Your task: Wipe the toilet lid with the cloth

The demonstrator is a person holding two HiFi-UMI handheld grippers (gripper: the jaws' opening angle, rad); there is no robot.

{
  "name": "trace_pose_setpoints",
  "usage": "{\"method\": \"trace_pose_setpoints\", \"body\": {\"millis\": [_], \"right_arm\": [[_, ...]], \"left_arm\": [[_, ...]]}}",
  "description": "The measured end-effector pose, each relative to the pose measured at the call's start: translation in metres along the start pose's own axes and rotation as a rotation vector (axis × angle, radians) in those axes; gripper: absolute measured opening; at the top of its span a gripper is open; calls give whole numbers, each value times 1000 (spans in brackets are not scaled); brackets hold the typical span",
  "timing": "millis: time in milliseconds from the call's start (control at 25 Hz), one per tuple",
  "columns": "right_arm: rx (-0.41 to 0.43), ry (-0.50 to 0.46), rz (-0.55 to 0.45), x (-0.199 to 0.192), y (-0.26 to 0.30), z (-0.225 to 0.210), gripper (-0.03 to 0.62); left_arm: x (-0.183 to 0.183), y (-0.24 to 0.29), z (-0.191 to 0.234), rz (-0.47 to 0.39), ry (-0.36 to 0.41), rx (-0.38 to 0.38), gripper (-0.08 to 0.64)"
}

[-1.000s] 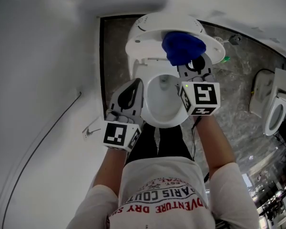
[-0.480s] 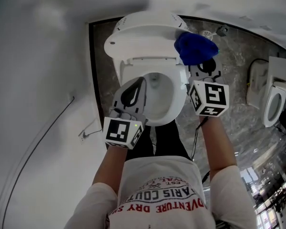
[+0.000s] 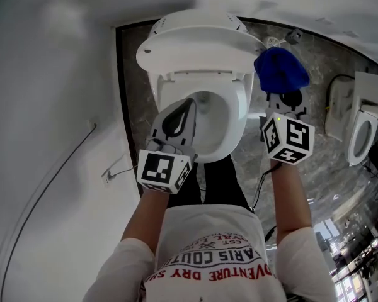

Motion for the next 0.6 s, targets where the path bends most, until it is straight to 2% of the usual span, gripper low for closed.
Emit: {"method": "trace_pose_setpoints", "body": {"millis": [200,600], "right_arm": [[74,2,30,-20,-3,47,87],[361,-10,23,-67,56,215,87]], "left_arm": [[-17,-12,29,3,-32,39,5],[-65,-50,129,-3,-78,178,5]]}}
Point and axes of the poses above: the fingertips, and each gripper's own axes: y forward along the fingers, z to its left, x out of its top, the point moved 5 cm from there along -y, backward along the fingers, and after that the axes turned 2 degrees about y, right-handed, at the moved point
